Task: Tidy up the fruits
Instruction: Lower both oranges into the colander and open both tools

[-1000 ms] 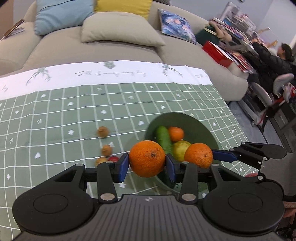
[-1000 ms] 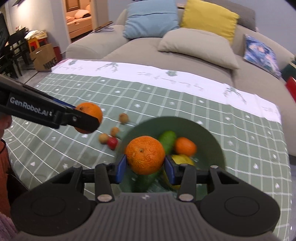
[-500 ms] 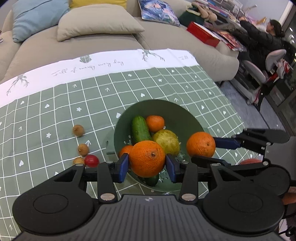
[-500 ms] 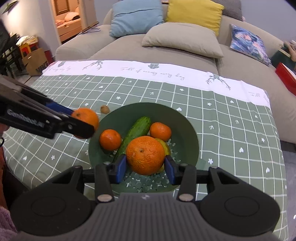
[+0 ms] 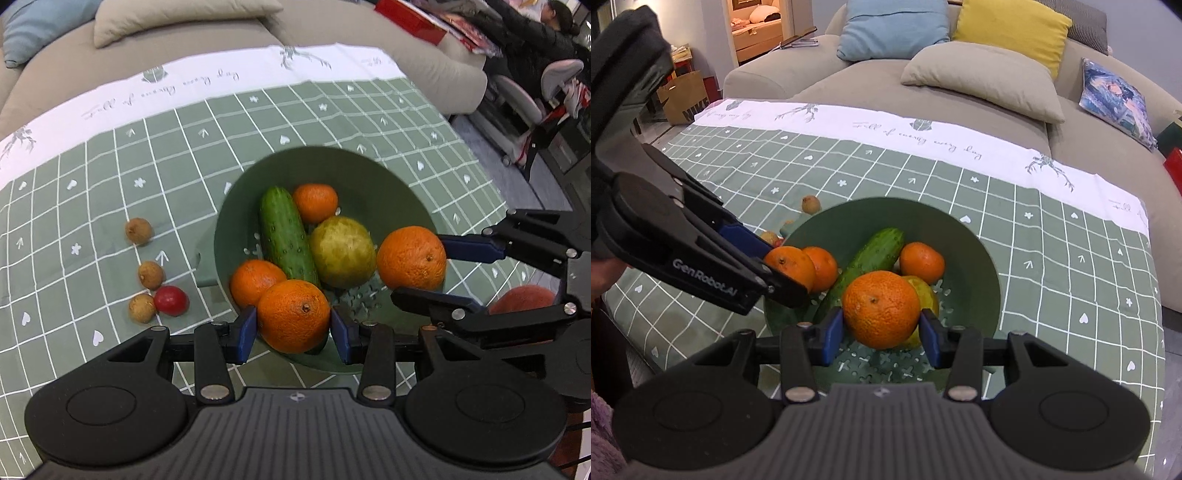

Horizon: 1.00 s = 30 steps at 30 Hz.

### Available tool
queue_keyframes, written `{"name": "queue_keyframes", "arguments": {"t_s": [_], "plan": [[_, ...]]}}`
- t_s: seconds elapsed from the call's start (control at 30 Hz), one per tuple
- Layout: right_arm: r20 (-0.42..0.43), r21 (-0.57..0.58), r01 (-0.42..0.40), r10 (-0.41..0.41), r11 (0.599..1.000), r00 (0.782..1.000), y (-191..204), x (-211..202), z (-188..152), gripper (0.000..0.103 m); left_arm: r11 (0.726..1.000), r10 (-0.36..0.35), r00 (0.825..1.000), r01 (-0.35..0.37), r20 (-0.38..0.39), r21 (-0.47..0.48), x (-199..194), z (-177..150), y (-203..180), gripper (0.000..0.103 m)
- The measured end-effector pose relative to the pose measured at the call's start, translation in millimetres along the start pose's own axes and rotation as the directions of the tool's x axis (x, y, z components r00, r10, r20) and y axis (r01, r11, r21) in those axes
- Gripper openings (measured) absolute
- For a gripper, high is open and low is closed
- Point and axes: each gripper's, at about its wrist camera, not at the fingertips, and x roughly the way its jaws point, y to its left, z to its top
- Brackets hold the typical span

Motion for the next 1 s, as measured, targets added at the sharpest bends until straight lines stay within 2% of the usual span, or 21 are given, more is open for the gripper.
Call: {"name": "queue_keyframes", "arguments": {"t_s": [0.5, 0.8, 1.0], "plan": [[-0.059, -0.008, -0.012, 0.011, 1.000, 0.998, -6, 19, -5, 0.041, 0.998, -0.014, 0.996, 0.020, -0.088, 0.058, 31, 4, -9, 0.048], [-0.094, -0.018, -0.010, 0.008, 1.000, 0.996, -7, 25, -5, 0.041, 0.999, -0.033, 0.996, 0.036, -0.079, 0.037, 28, 5, -6, 0.053], [-0.121, -0.057, 0.002, -0.009, 0.998, 0.993, -8, 25, 1, 0.041, 0.999, -0.050, 0.998, 0.050, -0.027, 0.016, 9, 5, 0, 0.059]]}}
